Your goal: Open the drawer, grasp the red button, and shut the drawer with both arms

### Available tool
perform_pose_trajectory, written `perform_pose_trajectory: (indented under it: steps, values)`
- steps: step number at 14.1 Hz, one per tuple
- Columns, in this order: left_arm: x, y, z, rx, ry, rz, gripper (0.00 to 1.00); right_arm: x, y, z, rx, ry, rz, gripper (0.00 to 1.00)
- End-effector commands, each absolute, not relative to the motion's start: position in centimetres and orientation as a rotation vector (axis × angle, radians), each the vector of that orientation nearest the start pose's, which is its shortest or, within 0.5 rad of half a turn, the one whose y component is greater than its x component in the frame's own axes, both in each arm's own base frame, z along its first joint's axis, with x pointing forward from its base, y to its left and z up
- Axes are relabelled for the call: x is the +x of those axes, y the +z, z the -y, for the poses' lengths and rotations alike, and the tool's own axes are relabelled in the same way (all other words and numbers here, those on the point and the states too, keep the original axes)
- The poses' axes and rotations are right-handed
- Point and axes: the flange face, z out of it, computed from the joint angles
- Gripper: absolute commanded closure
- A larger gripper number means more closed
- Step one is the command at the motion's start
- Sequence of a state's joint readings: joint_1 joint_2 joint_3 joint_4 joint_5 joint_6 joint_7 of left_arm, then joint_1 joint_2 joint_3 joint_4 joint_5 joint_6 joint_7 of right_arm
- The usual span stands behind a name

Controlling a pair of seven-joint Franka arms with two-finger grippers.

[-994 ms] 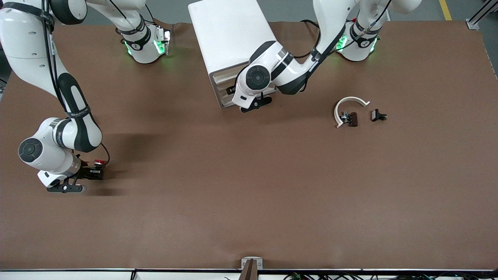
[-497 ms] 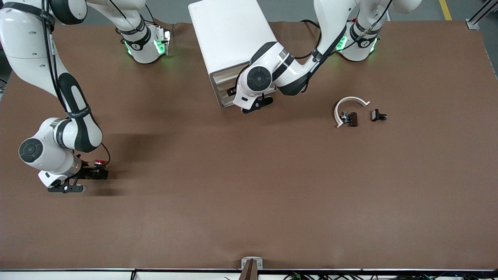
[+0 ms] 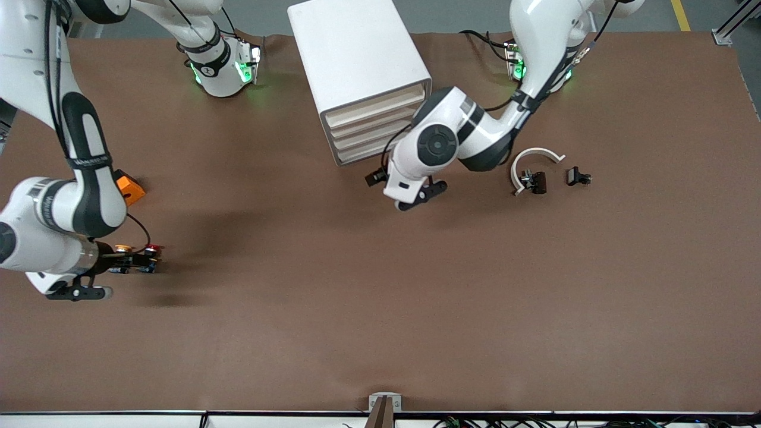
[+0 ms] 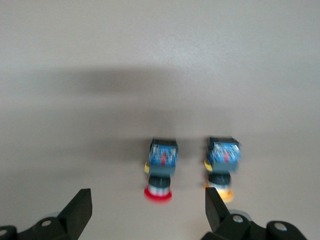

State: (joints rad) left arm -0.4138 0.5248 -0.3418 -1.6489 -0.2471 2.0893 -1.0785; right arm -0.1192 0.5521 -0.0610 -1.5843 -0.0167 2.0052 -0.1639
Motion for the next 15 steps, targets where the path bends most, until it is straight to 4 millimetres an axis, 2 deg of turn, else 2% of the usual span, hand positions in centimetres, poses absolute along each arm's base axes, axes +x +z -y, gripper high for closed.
perform_pose_trajectory:
  steps: [1, 3, 5, 7, 8, 9, 10, 12, 14, 15]
  values:
    - [52.9, 34.3, 41.2, -3.225, 0.49, 0.769, 0.0, 65.4, 38.8, 11.3, -3.136, 0.28, 0.011, 0.0]
    - [54.4, 36.1, 37.8, -3.254, 0.457, 0.706, 0.0, 64.6, 44.8, 10.6, -3.128, 0.315, 0.01, 0.0]
    - [55.1, 37.8, 34.4, -3.29, 0.419, 0.553, 0.0, 63.7, 48.6, 10.4, -3.112, 0.387, -0.002, 0.0]
    - [56.1, 39.0, 30.7, -3.269, 0.404, 0.485, 0.0, 62.2, 53.9, 10.3, -3.115, 0.368, -0.012, 0.0]
    - [56.8, 39.3, 28.6, -3.251, 0.418, 0.472, 0.0, 61.5, 55.3, 10.3, -3.119, 0.362, -0.028, 0.0]
    - [56.9, 40.2, 27.6, -3.244, 0.389, 0.456, 0.0, 61.2, 56.1, 10.2, -3.123, 0.356, -0.019, 0.0]
    - [57.1, 41.3, 26.1, -3.238, 0.373, 0.467, 0.0, 61.2, 58.1, 10.3, -3.133, 0.309, -0.025, 0.0]
    - [57.4, 43.6, 22.2, -3.241, 0.38, 0.407, 0.0, 60.5, 61.0, 10.3, -3.138, 0.285, -0.032, 0.0]
    - [57.3, 45.5, 18.6, -3.236, 0.405, 0.358, 0.0, 59.5, 62.5, 9.9, -3.126, 0.341, -0.025, 0.0]
    - [57.3, 46.2, 17.4, -3.237, 0.41, 0.337, 0.0, 58.7, 63.7, 9.3, -3.121, 0.34, -0.026, 0.0]
